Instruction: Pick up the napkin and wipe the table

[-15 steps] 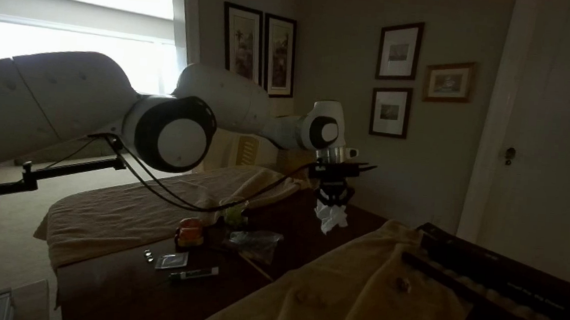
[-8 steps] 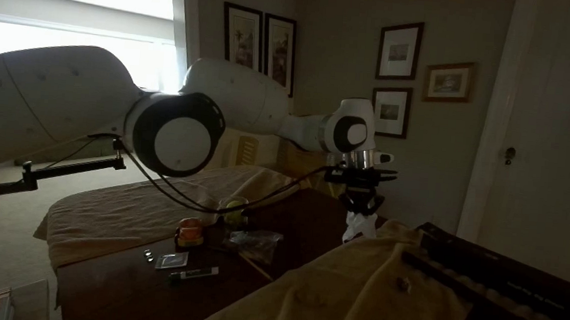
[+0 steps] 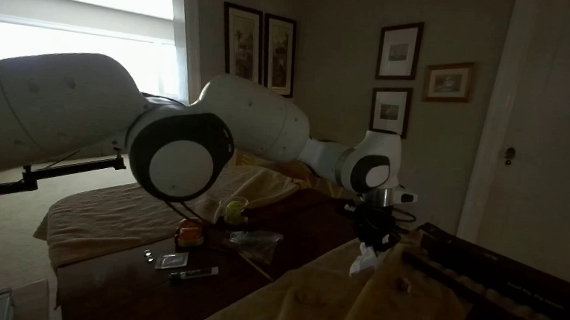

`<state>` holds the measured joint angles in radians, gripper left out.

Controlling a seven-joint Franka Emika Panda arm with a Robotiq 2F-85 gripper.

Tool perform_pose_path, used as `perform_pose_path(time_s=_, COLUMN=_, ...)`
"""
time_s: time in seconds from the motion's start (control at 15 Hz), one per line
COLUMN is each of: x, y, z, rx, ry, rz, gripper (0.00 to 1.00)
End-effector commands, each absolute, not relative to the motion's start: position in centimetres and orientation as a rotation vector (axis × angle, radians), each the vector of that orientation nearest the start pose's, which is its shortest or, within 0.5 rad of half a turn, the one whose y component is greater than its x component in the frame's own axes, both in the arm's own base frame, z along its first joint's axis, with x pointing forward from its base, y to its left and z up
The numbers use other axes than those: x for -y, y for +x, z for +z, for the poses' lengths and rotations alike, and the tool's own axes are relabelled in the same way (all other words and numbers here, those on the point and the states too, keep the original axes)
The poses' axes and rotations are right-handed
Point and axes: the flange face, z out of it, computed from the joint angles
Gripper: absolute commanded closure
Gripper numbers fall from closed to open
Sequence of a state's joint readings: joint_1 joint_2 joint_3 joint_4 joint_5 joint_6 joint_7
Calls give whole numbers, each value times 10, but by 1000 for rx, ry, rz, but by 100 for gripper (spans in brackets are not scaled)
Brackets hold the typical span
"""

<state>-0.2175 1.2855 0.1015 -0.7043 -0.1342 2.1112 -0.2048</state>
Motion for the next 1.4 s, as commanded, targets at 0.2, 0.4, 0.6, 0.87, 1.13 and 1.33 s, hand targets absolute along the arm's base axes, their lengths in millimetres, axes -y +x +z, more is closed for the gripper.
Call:
perform_pose_path(time_s=0.2, x=135, y=797, z=163, rx=87, ry=-3092, rz=-232, gripper=37)
perform_pose_path(time_s=0.4, x=96, y=806, z=212, rx=265, ry=-3144, rz=-248, gripper=17)
perform_pose_path(time_s=0.6, x=34, y=808, z=257, rx=518, ry=-3130, rz=-210, gripper=0)
perform_pose_path(time_s=0.87, x=-80, y=794, z=279, rx=706, ry=-2999, rz=-76, gripper=0)
perform_pose_path(time_s=1.13, x=-170, y=781, z=256, rx=767, ry=-3008, rz=-97, gripper=0)
perform_pose_path(time_s=1.33, x=-212, y=771, z=244, rx=863, ry=-3066, rz=-120, gripper=0)
